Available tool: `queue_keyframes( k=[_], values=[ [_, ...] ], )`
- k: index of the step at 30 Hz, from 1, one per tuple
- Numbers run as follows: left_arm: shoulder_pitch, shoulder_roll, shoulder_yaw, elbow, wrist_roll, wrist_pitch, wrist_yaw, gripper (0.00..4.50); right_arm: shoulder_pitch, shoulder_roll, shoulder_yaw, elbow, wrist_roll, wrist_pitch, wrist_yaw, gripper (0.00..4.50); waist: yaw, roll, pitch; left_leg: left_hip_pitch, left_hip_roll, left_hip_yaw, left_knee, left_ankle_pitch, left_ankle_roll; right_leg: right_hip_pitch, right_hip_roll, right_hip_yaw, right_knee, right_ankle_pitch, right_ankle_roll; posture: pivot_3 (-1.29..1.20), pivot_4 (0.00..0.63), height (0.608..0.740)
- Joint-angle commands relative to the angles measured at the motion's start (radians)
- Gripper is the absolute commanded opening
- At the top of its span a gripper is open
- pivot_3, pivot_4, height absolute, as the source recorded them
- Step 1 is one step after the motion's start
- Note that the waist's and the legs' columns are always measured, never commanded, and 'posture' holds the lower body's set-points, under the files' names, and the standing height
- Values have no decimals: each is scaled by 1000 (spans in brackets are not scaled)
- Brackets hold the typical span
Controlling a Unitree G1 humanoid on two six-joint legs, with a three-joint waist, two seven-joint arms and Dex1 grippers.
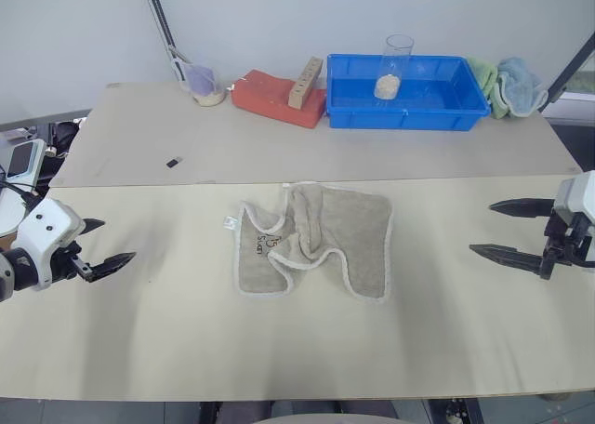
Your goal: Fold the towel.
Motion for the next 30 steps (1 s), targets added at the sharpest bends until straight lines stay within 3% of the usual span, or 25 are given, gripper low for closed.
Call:
queue_keyframes(
  k=[1, 8, 19, 25, 30],
  values=[
    [-5, -7, 38, -35, -22, 2, -3, 4500, -7, 5, -21, 0, 1, -15, 9, 4365, 0, 0, 0, 0, 0, 0, 0, 0, 0, 0, 0, 0, 0, 0, 0, 0, 150, 740],
    [-15, -15, 33, -23, 22, -21, 21, 4500, 5, 24, -30, 7, -11, -32, 13, 4365, 1, 0, 0, 0, 0, 0, 0, 0, 0, 0, 0, 0, 0, 0, 0, 0, 150, 740],
    [-17, -27, 80, 5, -80, -51, -117, 4500, 4, 40, -23, -10, -20, -25, -5, 4365, -1, 0, 0, 0, 0, 1, 0, 0, 0, 0, 0, 0, 0, 0, 0, 0, 150, 740],
    [16, -32, 11, -116, -53, -171, -199, 4500, -29, 45, -10, -72, 12, 10, -9, 4365, 0, 0, 0, 0, 0, 1, 0, 0, 0, 0, 0, 0, 0, 0, 0, 0, 150, 740],
    [25, -68, -138, -272, -32, -208, -239, 4500, -56, 33, 36, -254, 121, 142, 3, 4365, 3, 0, 0, -1, 0, 1, 0, 0, 0, 0, 0, 0, 0, 0, 0, 0, 150, 740]
  ],
)
